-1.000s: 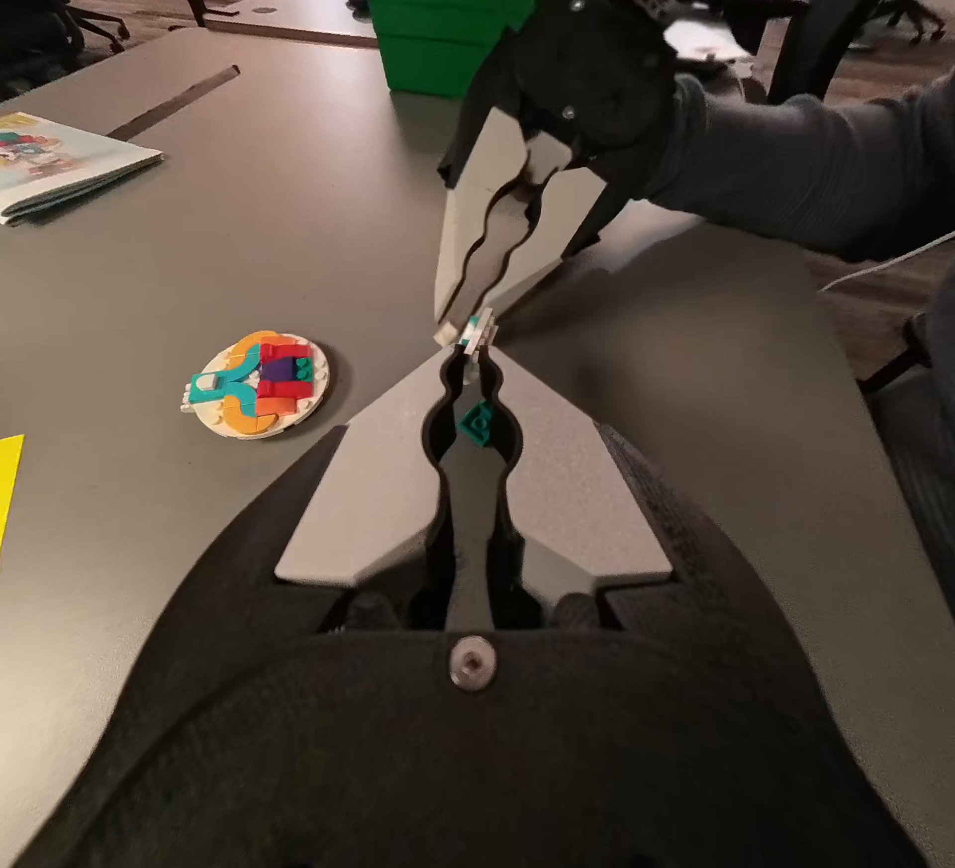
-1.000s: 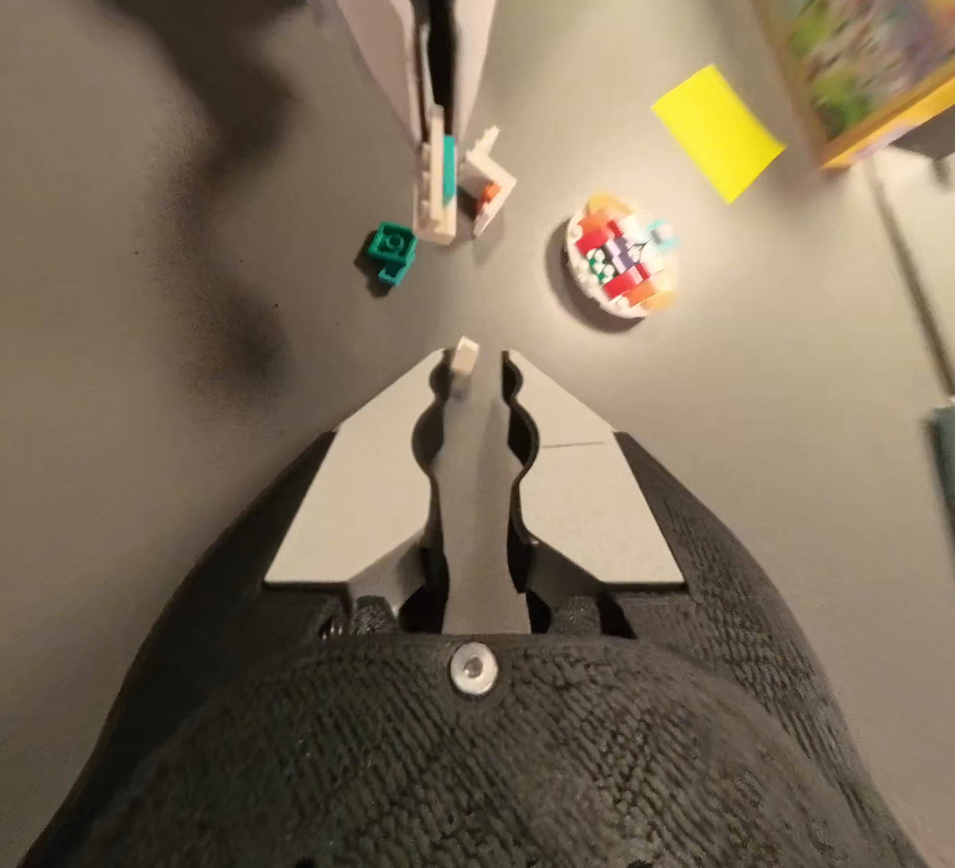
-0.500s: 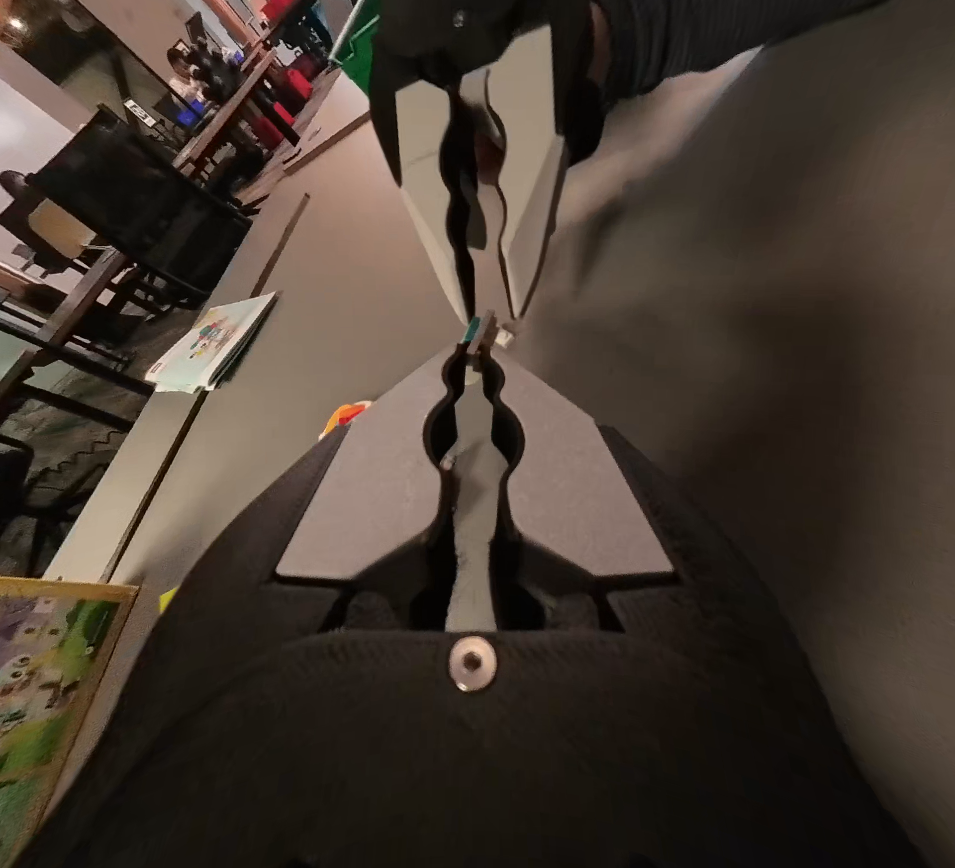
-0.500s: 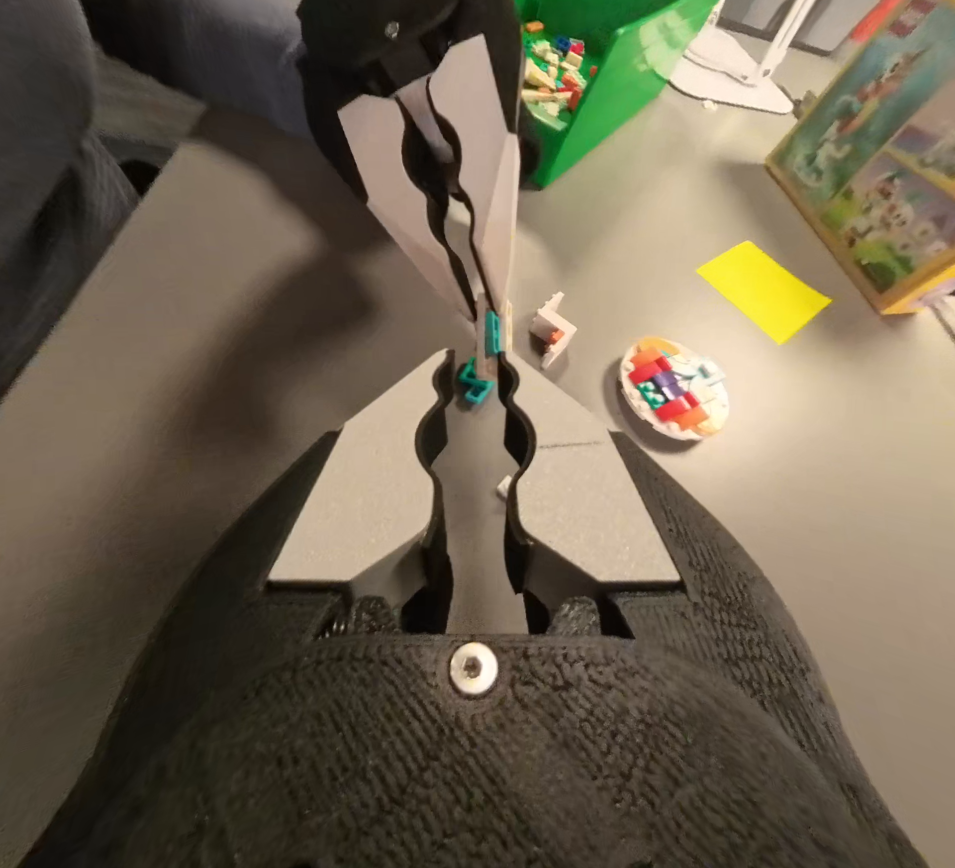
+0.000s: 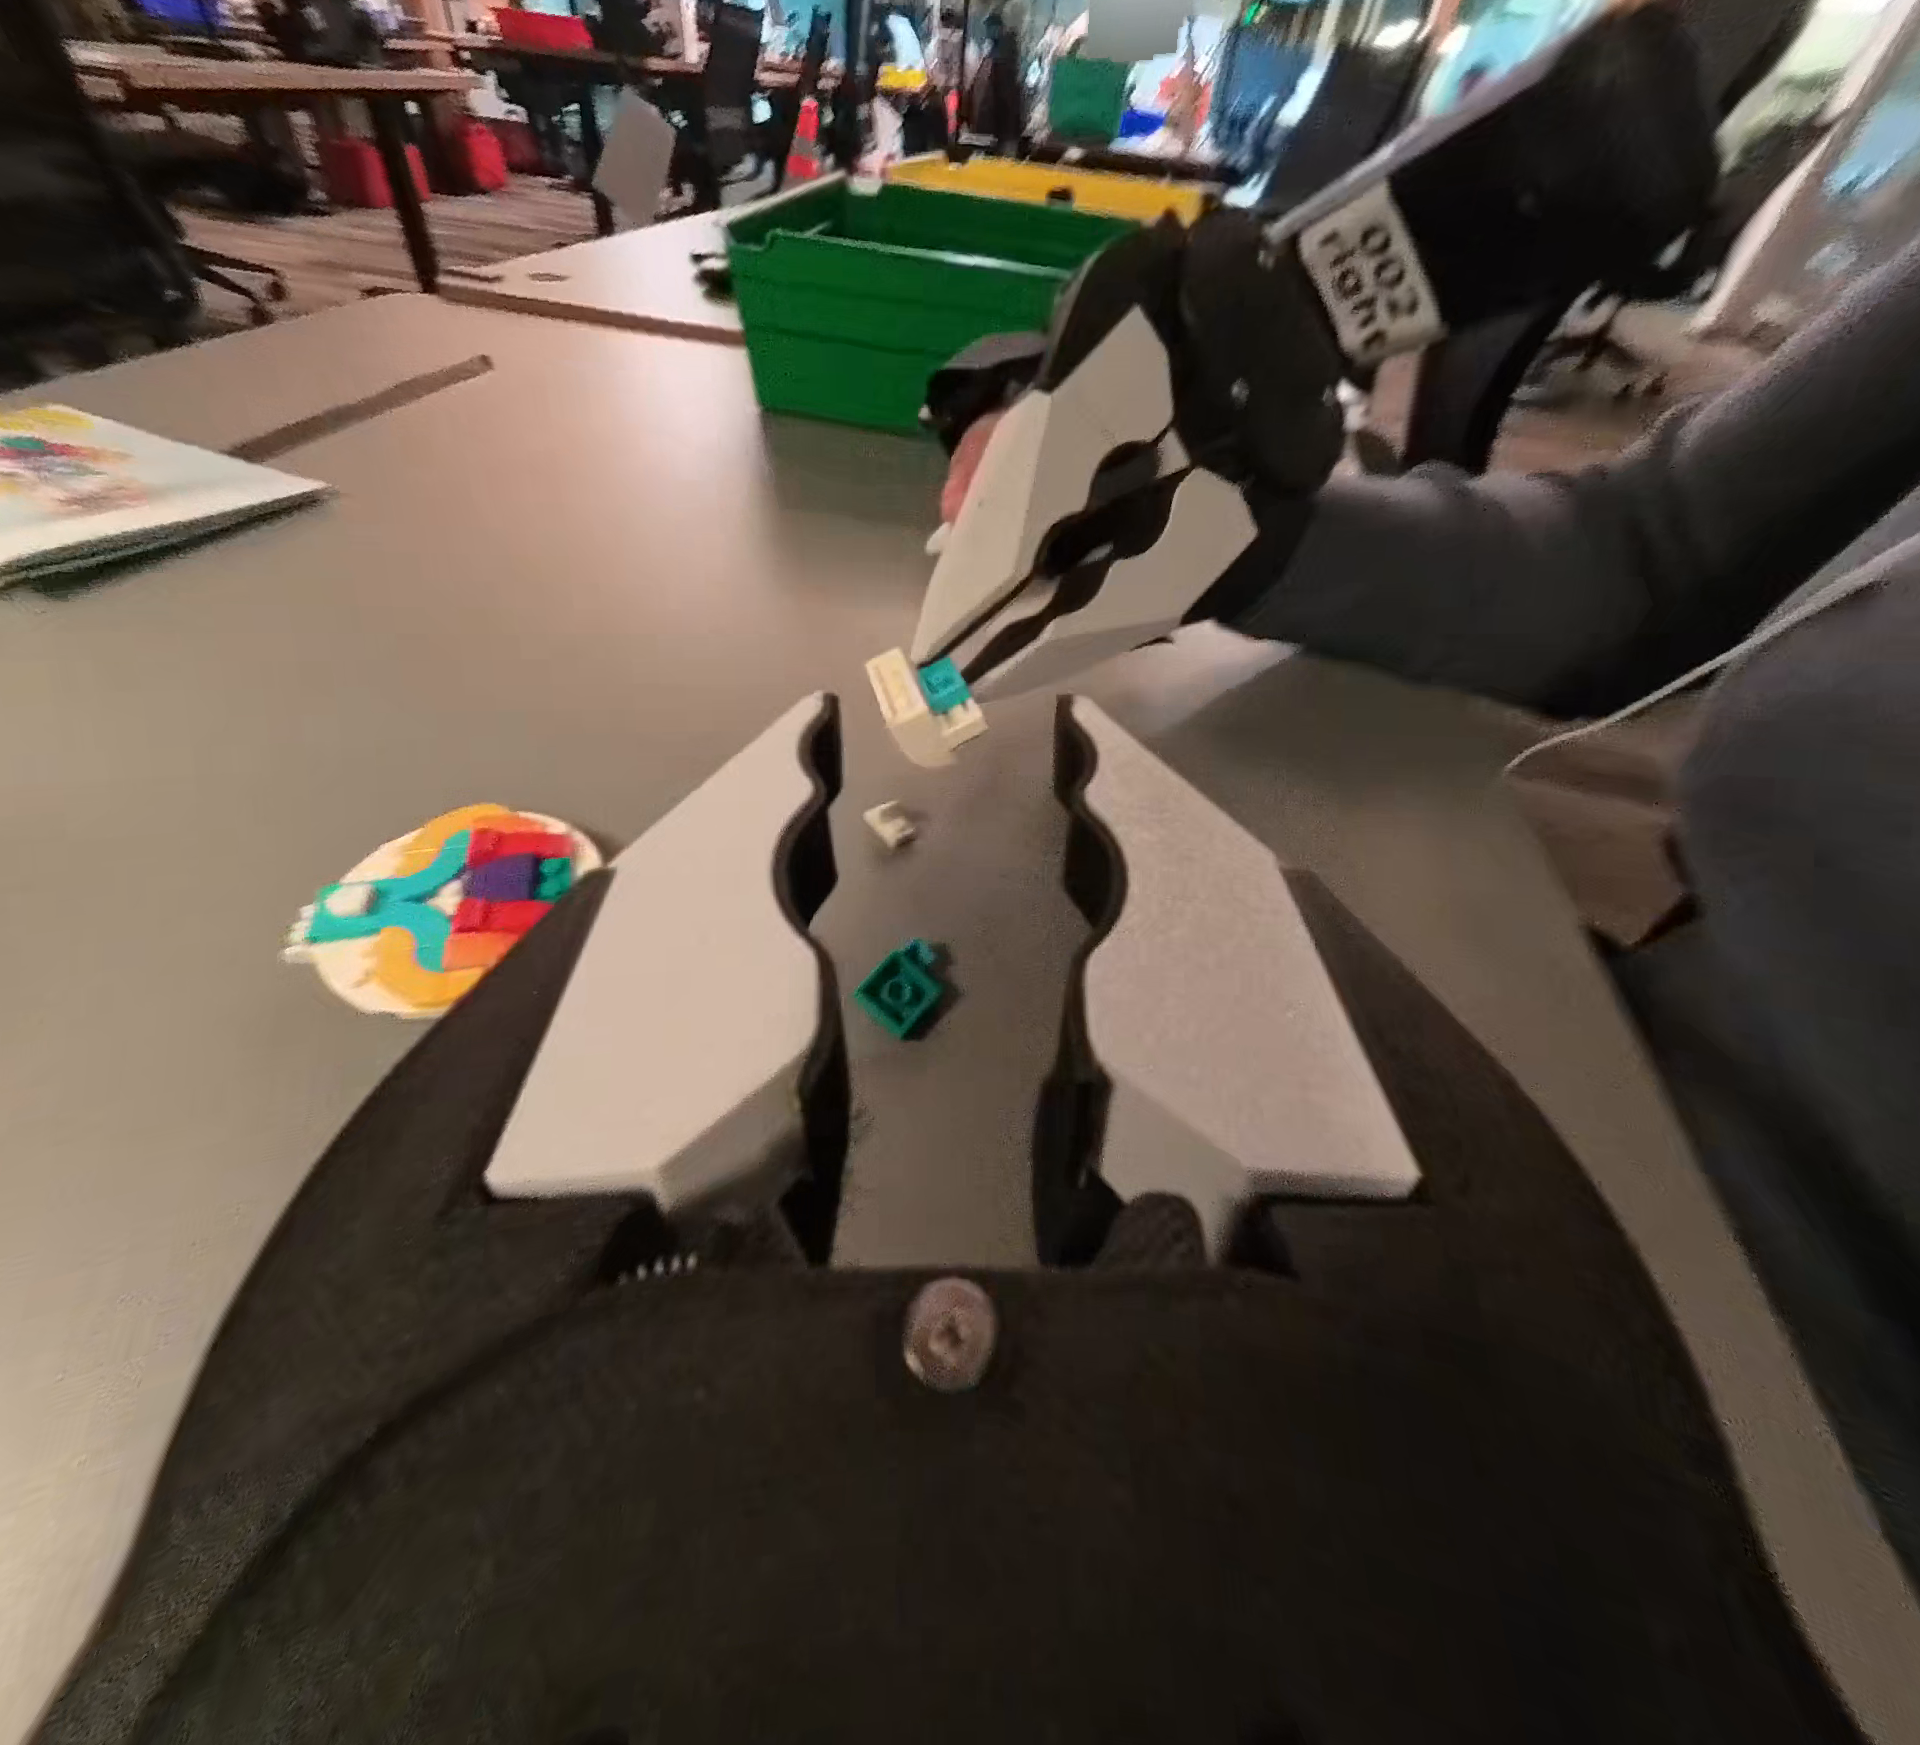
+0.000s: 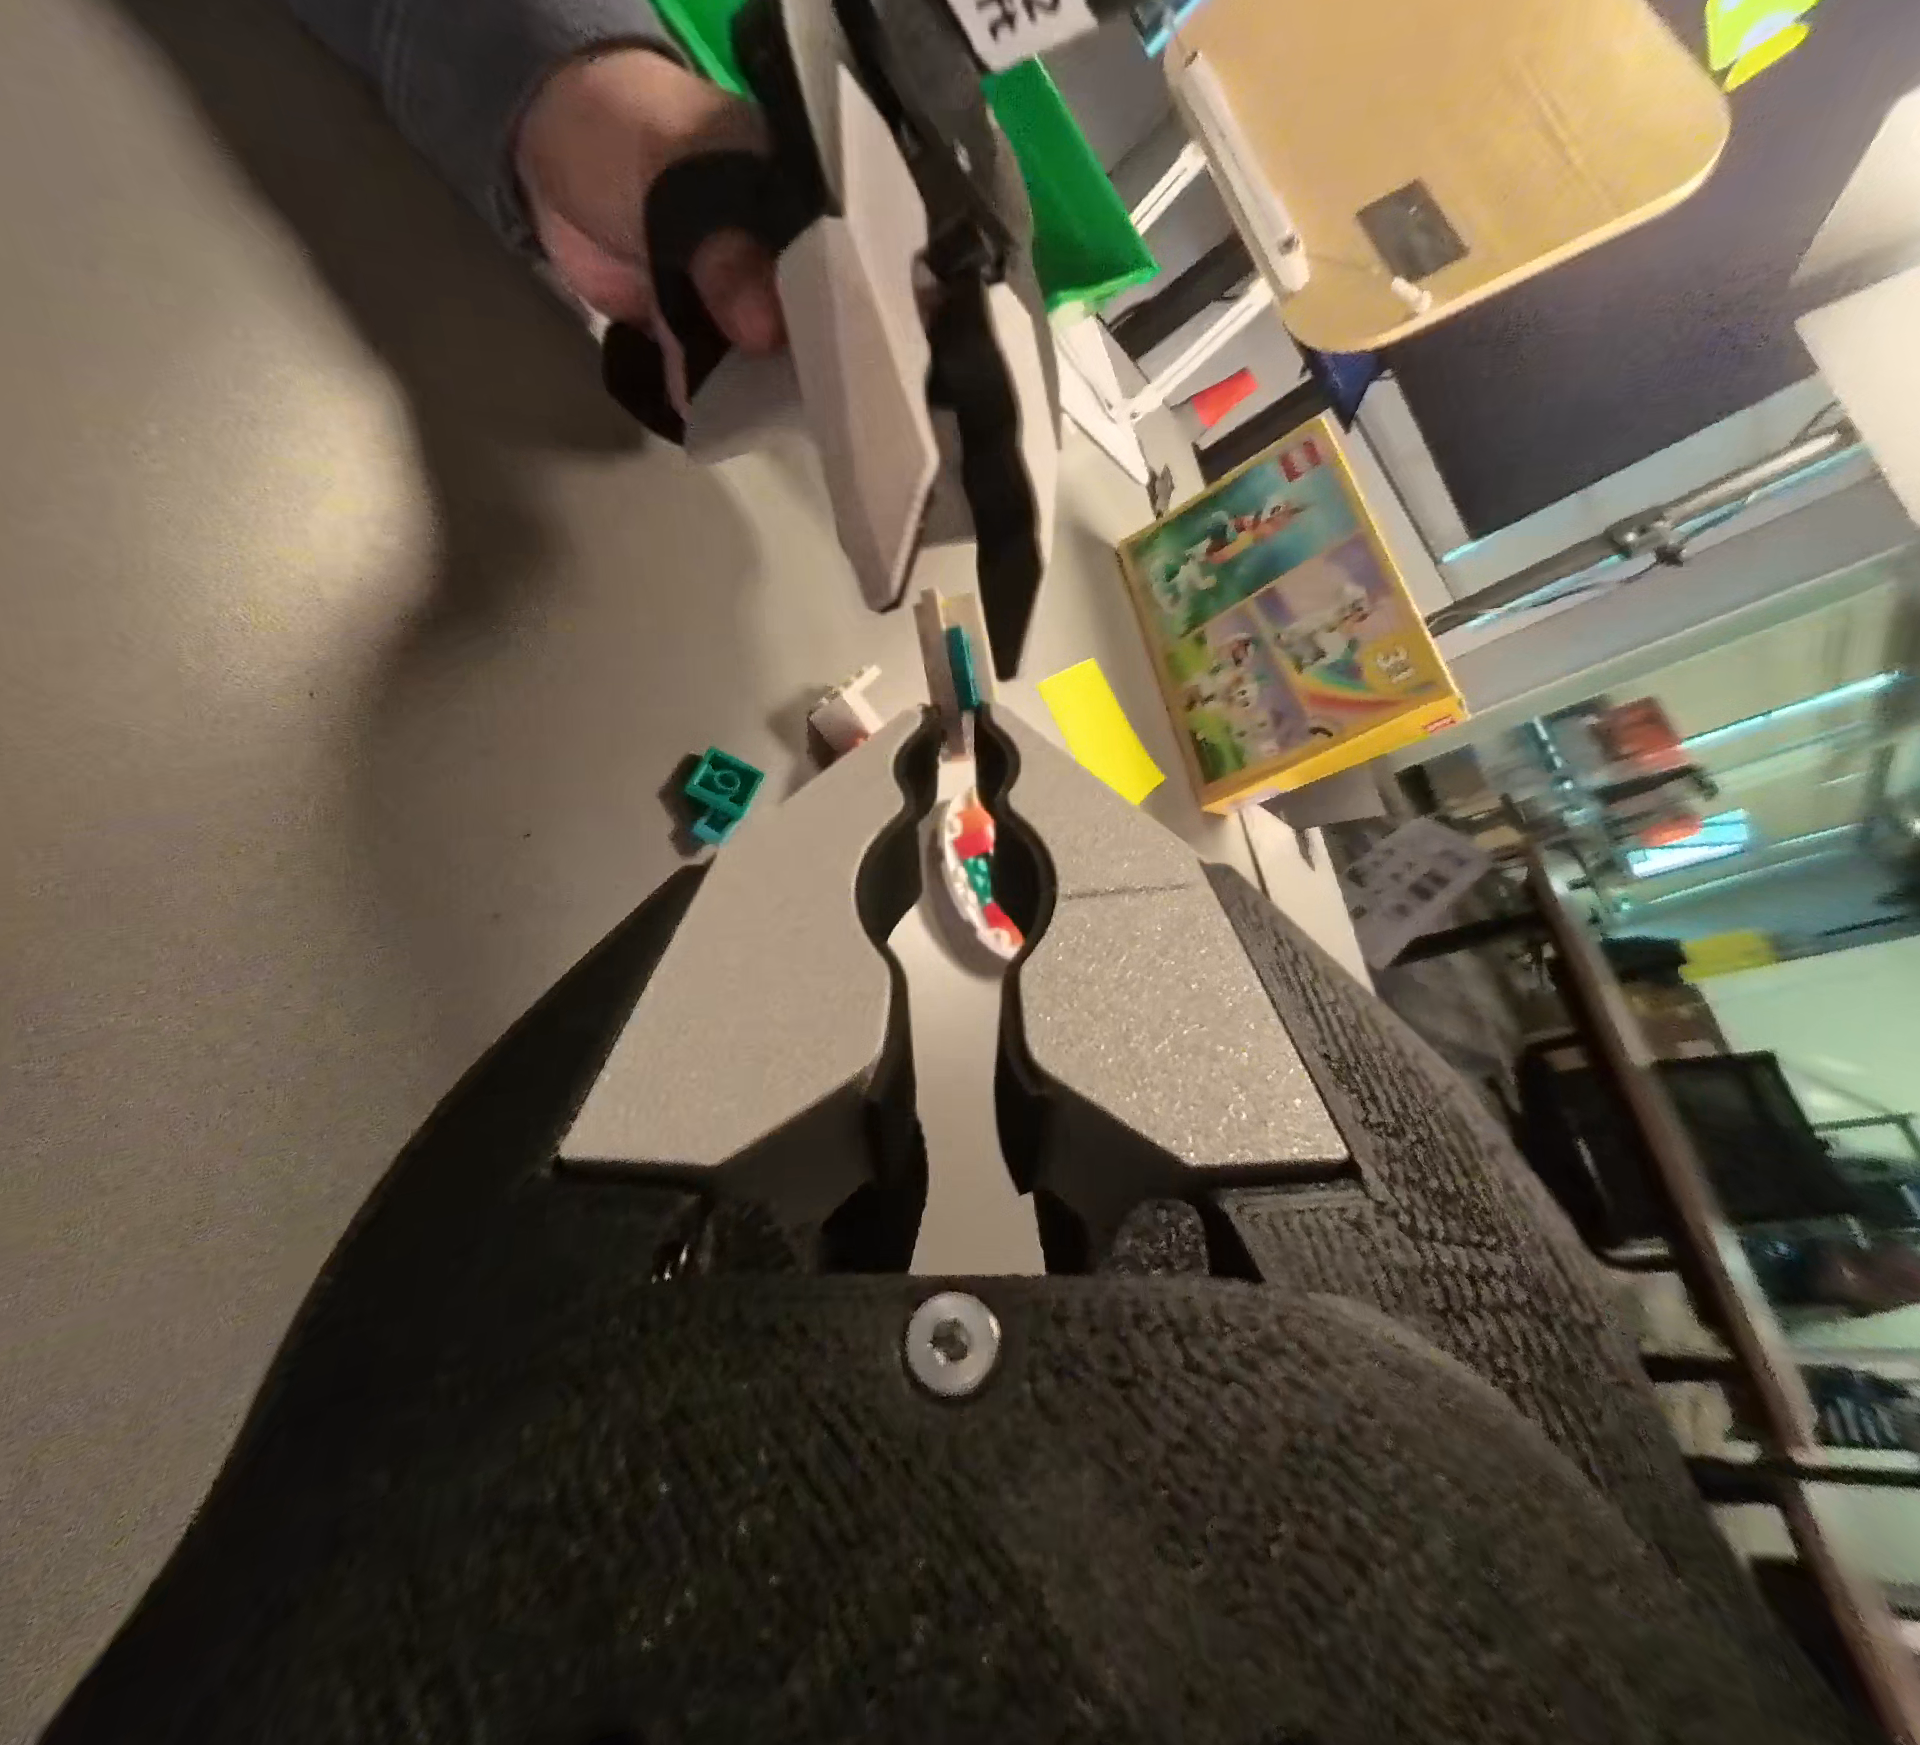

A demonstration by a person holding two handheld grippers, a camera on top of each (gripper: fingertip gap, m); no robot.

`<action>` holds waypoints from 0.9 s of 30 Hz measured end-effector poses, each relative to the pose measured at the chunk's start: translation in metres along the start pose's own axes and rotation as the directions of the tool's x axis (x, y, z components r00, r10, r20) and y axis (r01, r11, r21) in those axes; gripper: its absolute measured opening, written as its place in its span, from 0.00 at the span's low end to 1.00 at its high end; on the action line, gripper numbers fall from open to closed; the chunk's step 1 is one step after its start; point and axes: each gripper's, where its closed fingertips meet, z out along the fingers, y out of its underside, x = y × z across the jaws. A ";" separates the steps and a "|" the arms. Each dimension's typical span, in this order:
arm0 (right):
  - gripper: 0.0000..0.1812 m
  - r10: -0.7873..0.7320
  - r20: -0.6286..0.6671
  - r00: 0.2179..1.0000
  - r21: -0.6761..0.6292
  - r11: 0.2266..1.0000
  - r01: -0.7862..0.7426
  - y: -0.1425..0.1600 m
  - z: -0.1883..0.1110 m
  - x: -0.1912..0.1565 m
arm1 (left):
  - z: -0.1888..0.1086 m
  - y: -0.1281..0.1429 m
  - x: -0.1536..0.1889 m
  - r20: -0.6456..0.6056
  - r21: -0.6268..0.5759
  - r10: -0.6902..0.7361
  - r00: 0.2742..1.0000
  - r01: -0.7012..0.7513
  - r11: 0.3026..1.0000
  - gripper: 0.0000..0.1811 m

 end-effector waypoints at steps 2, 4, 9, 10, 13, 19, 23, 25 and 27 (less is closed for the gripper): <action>0.02 -0.014 -0.010 1.000 0.013 1.000 0.014 -0.004 0.000 0.000 | -0.001 -0.002 0.003 -0.032 0.027 -0.023 0.999 0.023 0.999 0.16; 0.02 -0.025 -0.015 1.000 0.009 1.000 0.025 -0.004 0.001 -0.001 | -0.001 -0.001 0.001 -0.003 0.017 0.012 1.000 -0.012 1.000 0.11; 0.03 0.162 0.039 0.986 -0.045 0.986 -0.160 0.008 0.009 -0.005 | 0.000 0.011 -0.010 0.095 -0.091 0.132 0.987 -0.124 0.988 0.10; 0.05 0.283 0.074 0.956 -0.054 0.959 -0.280 0.009 0.011 -0.006 | 0.000 0.015 -0.014 0.129 -0.125 0.168 0.977 -0.152 0.981 0.10; 0.03 0.640 0.111 0.760 -0.035 0.767 -0.641 0.009 0.016 0.005 | -0.001 0.024 -0.032 0.244 -0.252 0.312 0.918 -0.251 0.935 0.10; 0.07 0.822 0.048 0.567 -0.096 0.569 -0.817 0.023 0.026 0.004 | 0.001 0.032 -0.041 0.303 -0.373 0.460 0.835 -0.340 0.863 0.10; 0.08 0.796 0.025 0.605 -0.136 0.603 -0.786 0.028 0.028 0.000 | 0.004 0.033 -0.038 0.293 -0.385 0.477 0.829 -0.355 0.852 0.10; 0.11 0.749 0.028 0.662 -0.157 0.657 -0.737 0.031 0.027 -0.001 | 0.005 0.034 -0.036 0.278 -0.383 0.477 0.834 -0.359 0.851 0.10; 0.13 0.638 0.067 0.767 -0.190 0.763 -0.618 0.035 0.022 -0.005 | 0.007 0.036 -0.030 0.231 -0.367 0.446 0.865 -0.347 0.863 0.10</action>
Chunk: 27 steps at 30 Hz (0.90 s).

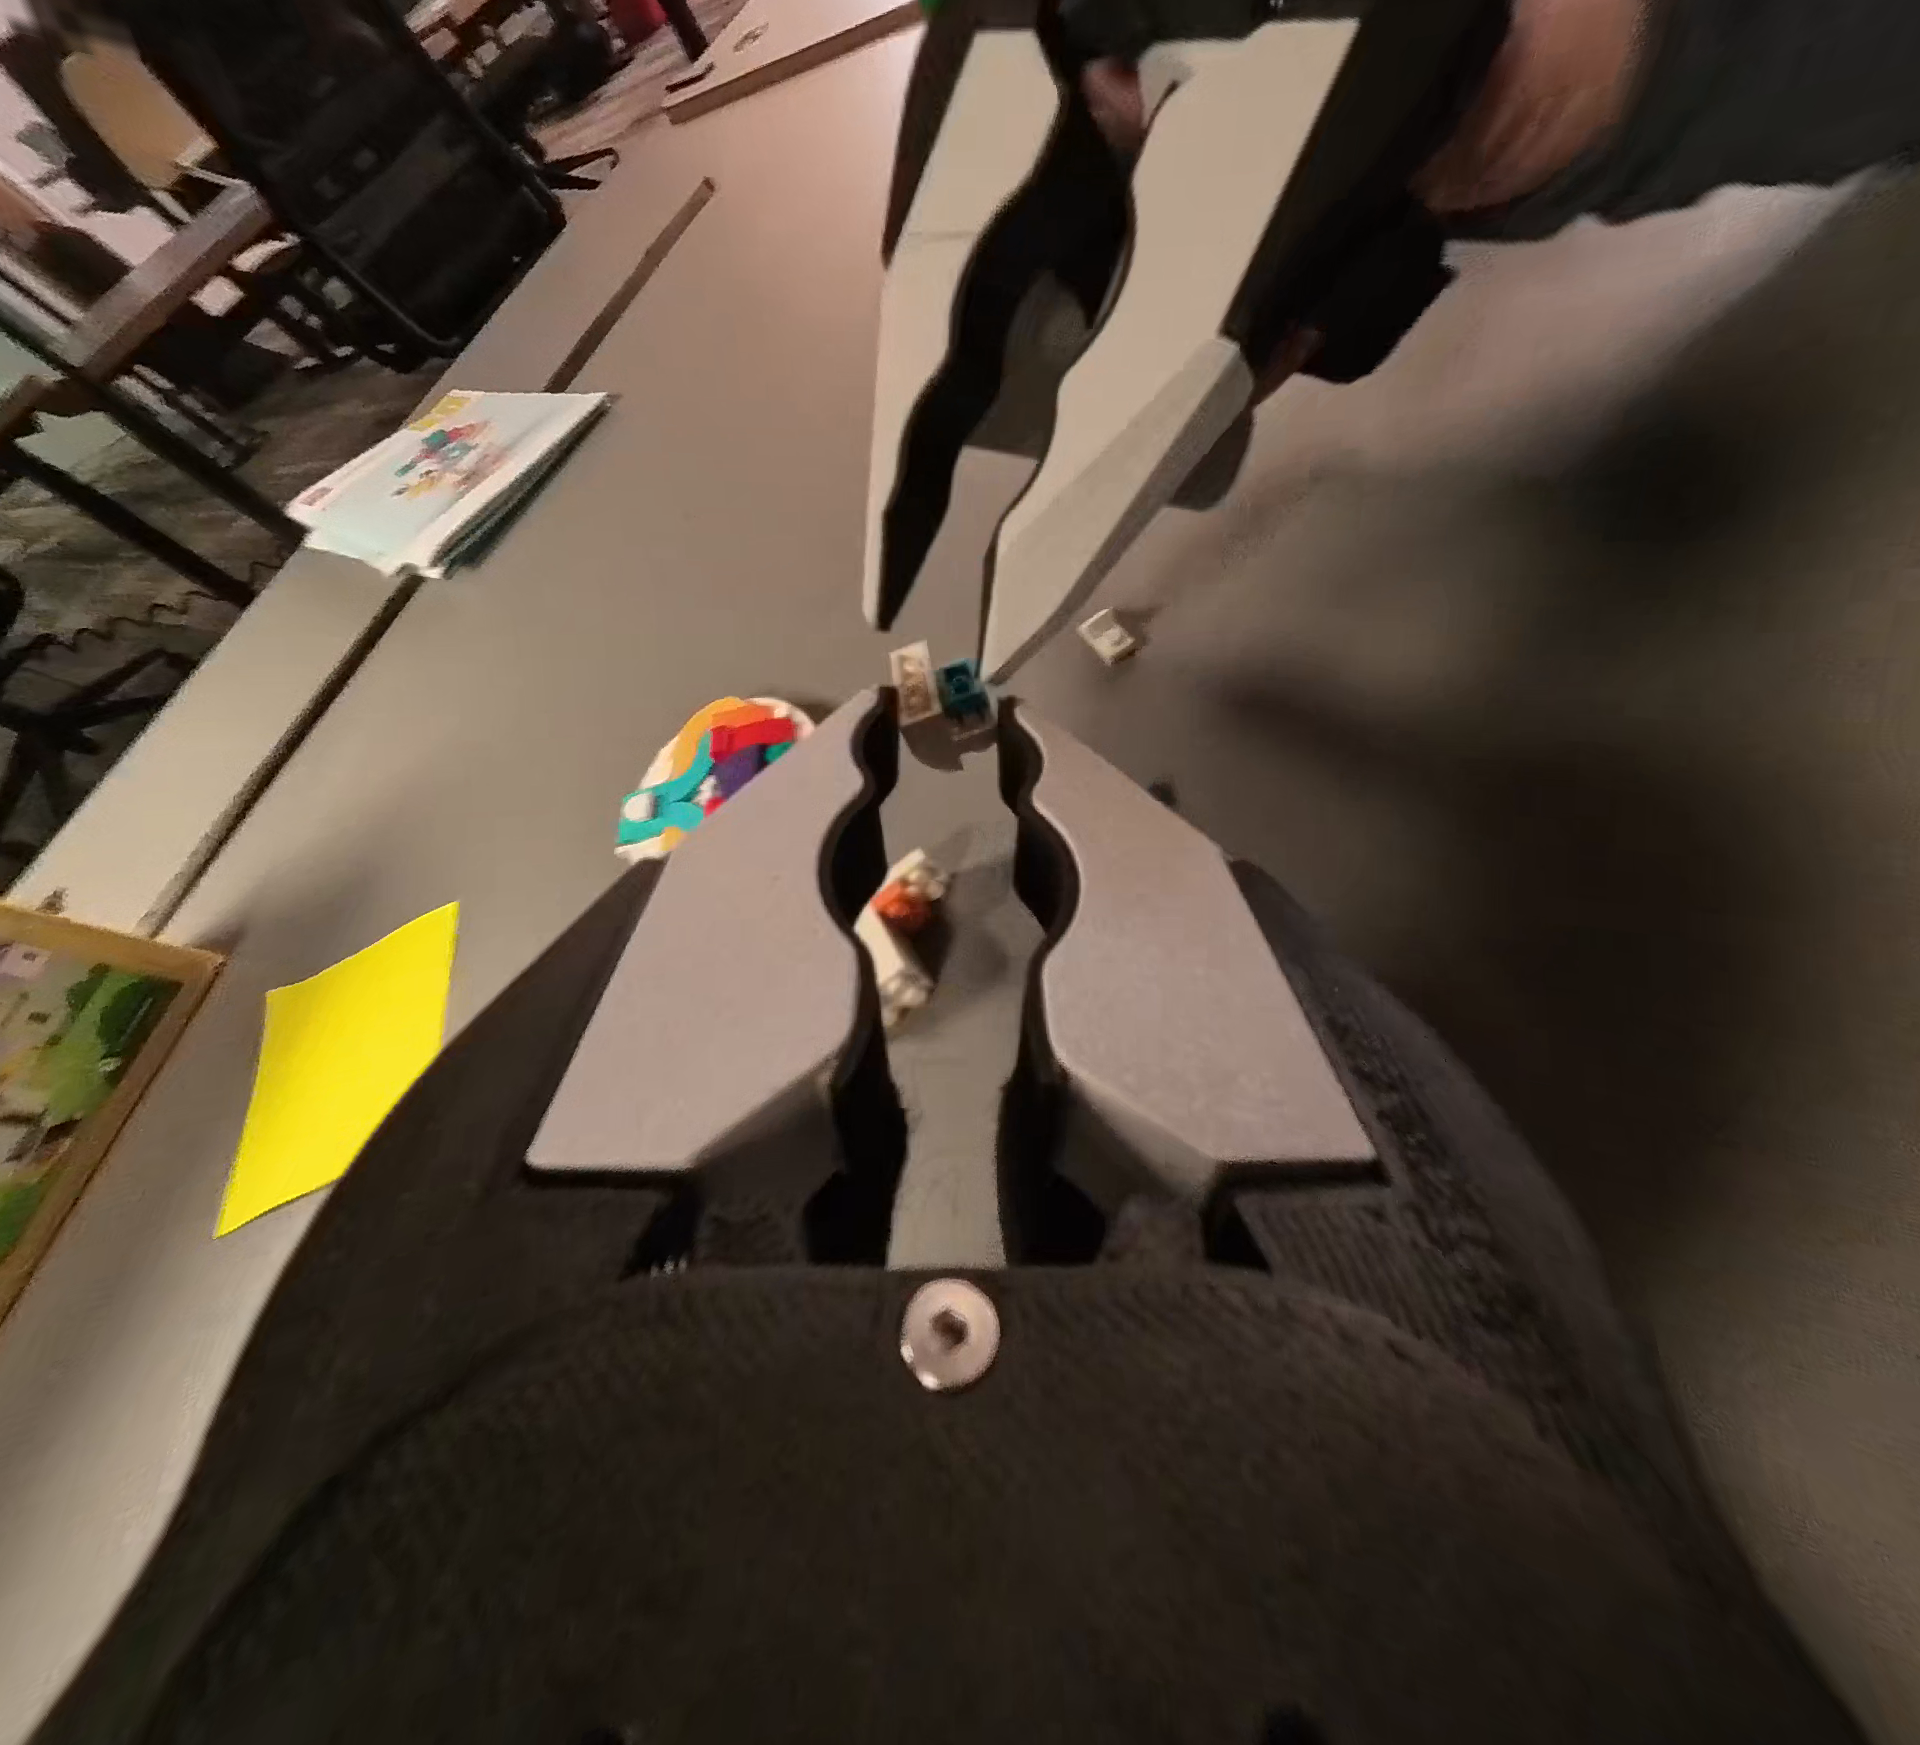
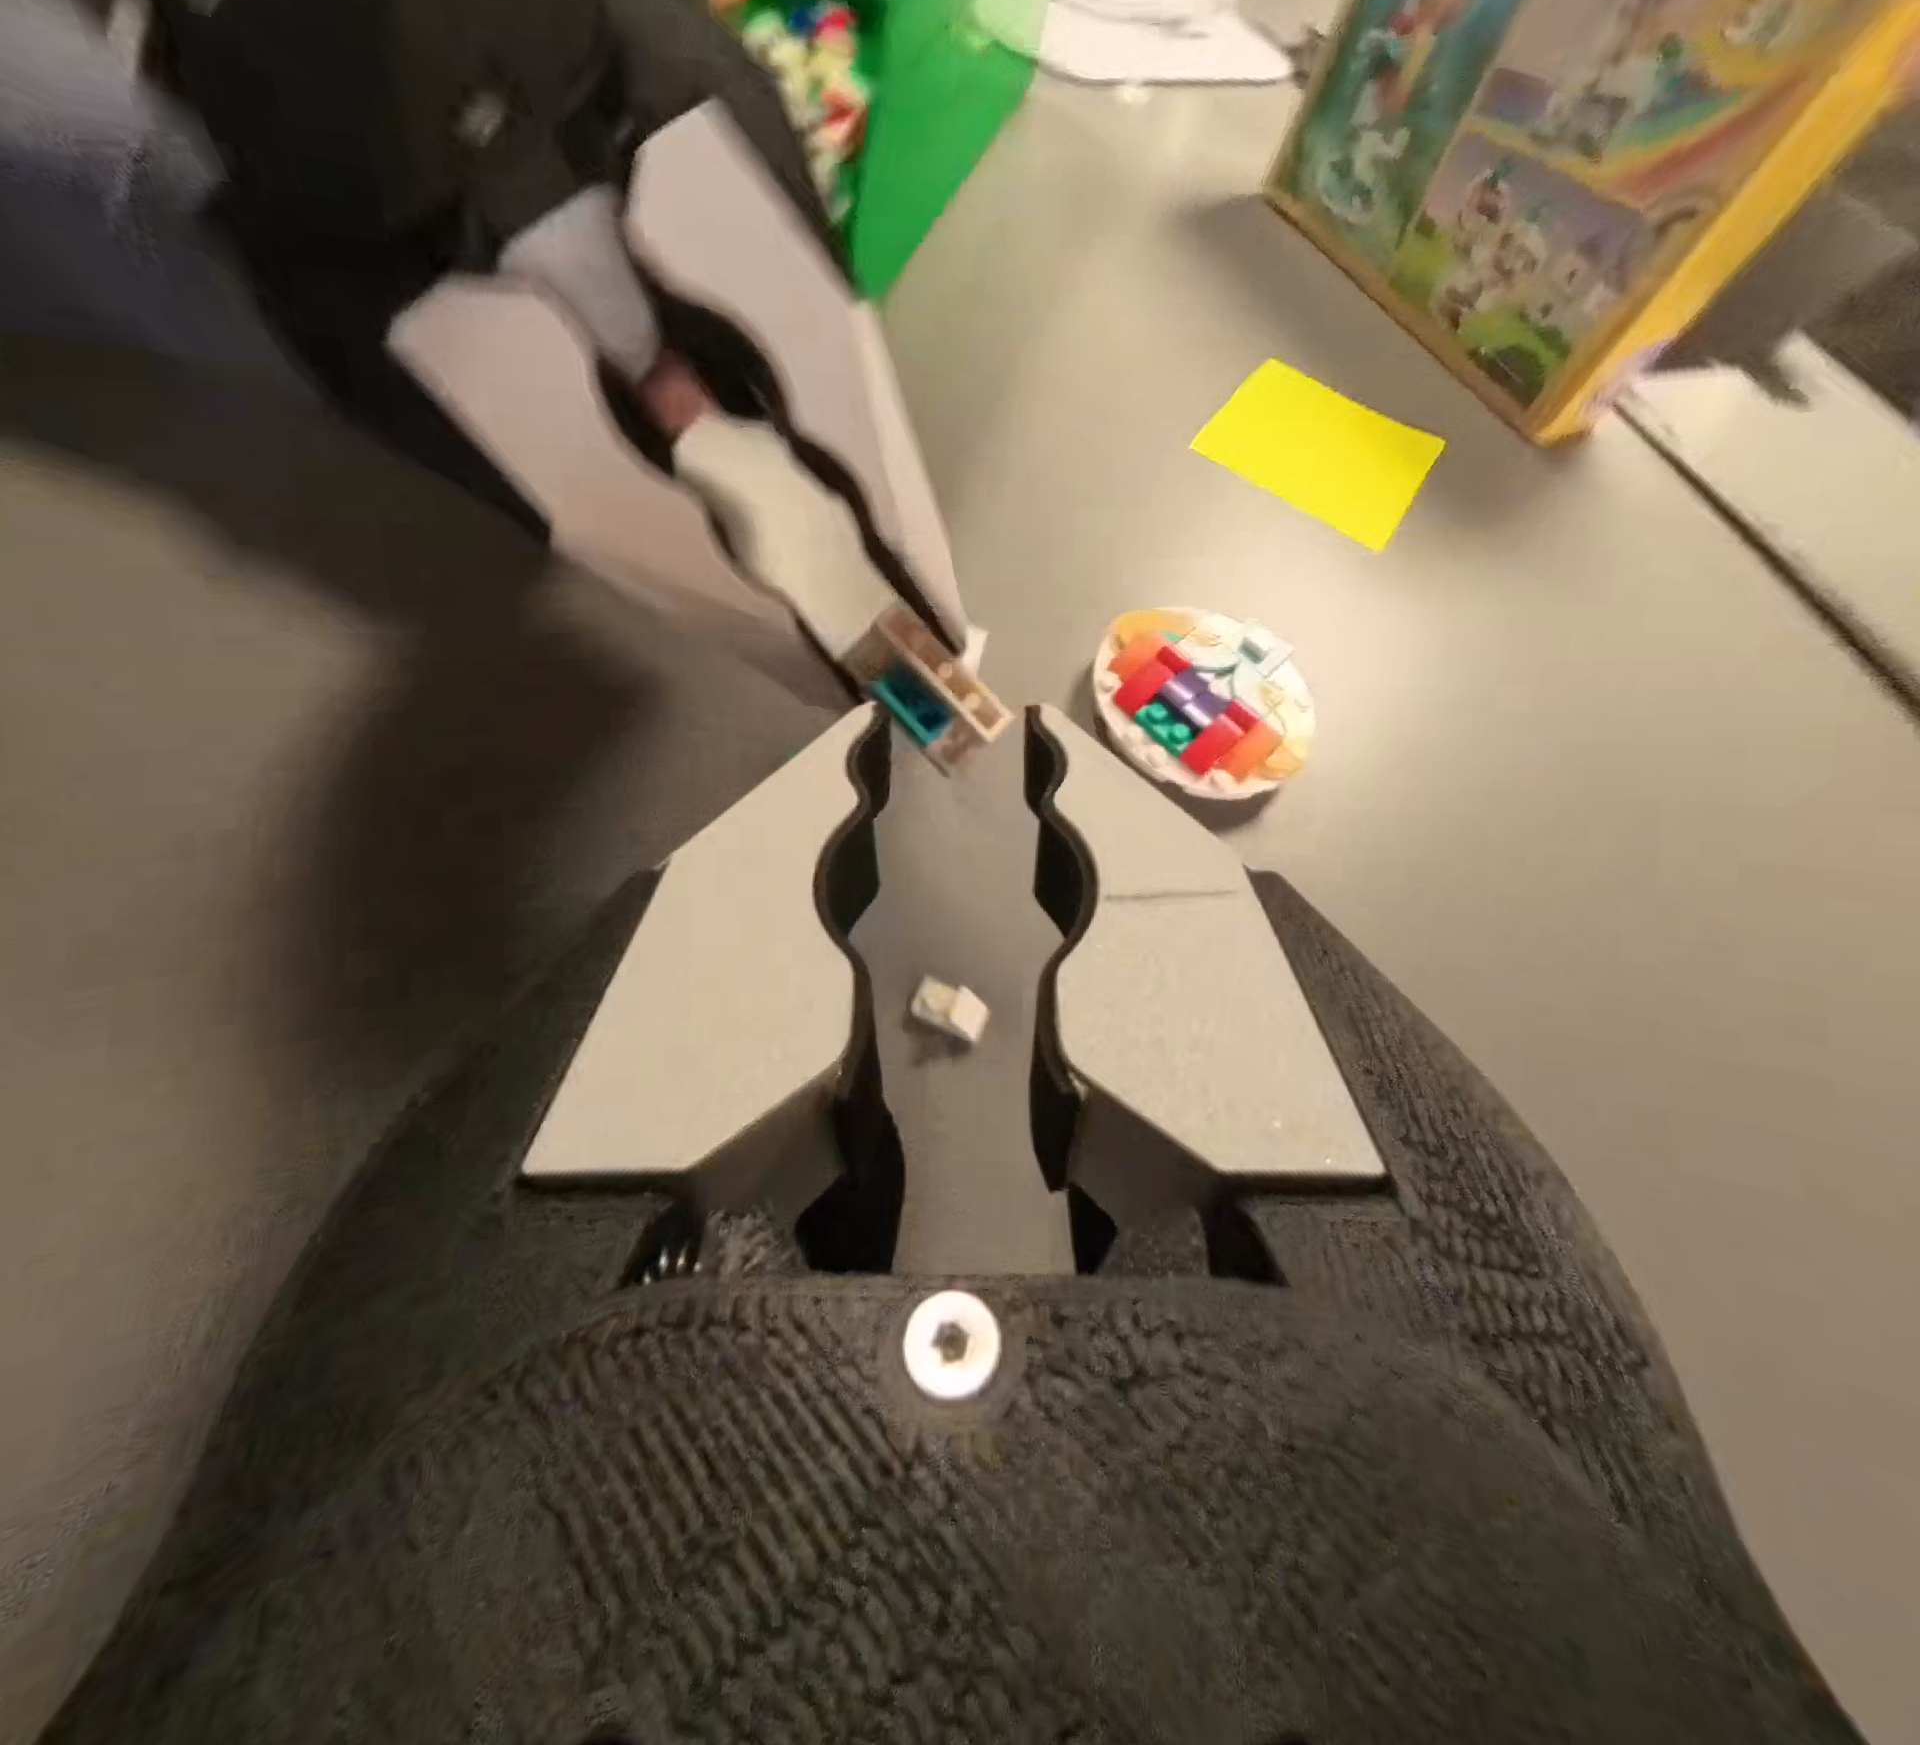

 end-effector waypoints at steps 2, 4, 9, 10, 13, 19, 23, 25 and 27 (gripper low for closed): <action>0.13 -0.183 0.074 0.980 -0.058 0.981 0.187 0.013 -0.006 -0.011 | -0.001 -0.002 0.015 -0.133 0.018 -0.041 0.990 0.044 0.999 0.10; 0.12 -0.300 0.143 0.943 -0.088 0.945 0.314 0.026 -0.008 -0.024 | -0.003 -0.003 0.026 -0.233 0.023 -0.089 0.968 0.097 0.995 0.10; 0.11 -0.302 0.212 0.929 -0.092 0.941 0.326 0.029 -0.006 -0.038 | -0.004 -0.001 0.045 -0.372 -0.006 -0.137 0.918 0.146 0.989 0.10; 0.09 -0.288 0.234 0.929 -0.079 0.946 0.313 0.028 -0.007 -0.042 | -0.004 -0.001 0.047 -0.378 -0.012 -0.133 0.916 0.139 0.990 0.10; 0.08 -0.247 0.285 0.926 -0.089 0.955 0.282 0.030 -0.009 -0.047 | -0.003 0.000 0.053 -0.396 -0.027 -0.126 0.910 0.126 0.992 0.09; 0.08 -0.138 0.405 0.904 -0.126 0.971 0.204 0.043 -0.013 -0.058 | 0.000 0.007 0.068 -0.398 -0.035 0.025 0.917 -0.042 0.998 0.10; 0.07 -0.011 0.487 0.873 -0.136 0.987 0.088 0.045 -0.018 -0.063 | 0.000 0.006 0.074 -0.420 -0.017 0.058 0.906 -0.071 0.997 0.10; 0.07 0.059 0.529 0.847 -0.151 0.988 0.026 0.047 -0.021 -0.065 | 0.002 0.008 0.078 -0.419 -0.019 0.100 0.903 -0.119 0.993 0.10; 0.04 0.120 0.558 0.821 -0.156 0.987 -0.038 0.045 -0.026 -0.064 | 0.003 0.008 0.080 -0.400 -0.006 0.152 0.904 -0.169 0.986 0.09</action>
